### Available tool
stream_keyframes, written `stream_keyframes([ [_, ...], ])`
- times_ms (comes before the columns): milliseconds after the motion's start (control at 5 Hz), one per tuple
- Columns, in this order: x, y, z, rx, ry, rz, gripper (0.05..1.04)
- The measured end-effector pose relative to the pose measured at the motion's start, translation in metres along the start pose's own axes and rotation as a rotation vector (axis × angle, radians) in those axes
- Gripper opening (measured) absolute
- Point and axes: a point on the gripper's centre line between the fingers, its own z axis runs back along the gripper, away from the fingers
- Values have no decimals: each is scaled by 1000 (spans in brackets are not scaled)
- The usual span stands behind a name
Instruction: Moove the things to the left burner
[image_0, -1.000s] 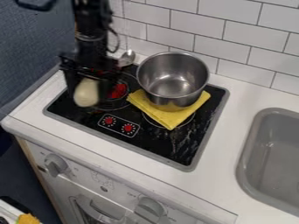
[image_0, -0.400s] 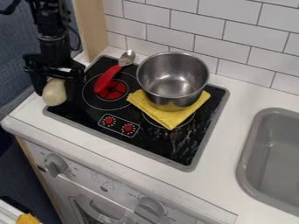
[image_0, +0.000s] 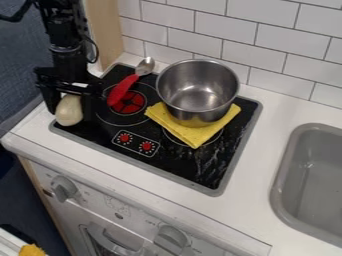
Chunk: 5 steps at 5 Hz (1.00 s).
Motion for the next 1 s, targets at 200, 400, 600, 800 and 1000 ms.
stream_keyframes([
  [200, 0, -2, 0, -10, -1, -1, 1009],
  [400, -1, -4, 0, -22, 2, -2, 1005],
  [600, 2, -5, 21, -41, -58, -12, 1001],
  [800, 3, -6, 39, -47, -105, -36, 1001],
  [1000, 4, -12, 44, -57, -118, -71, 1001],
])
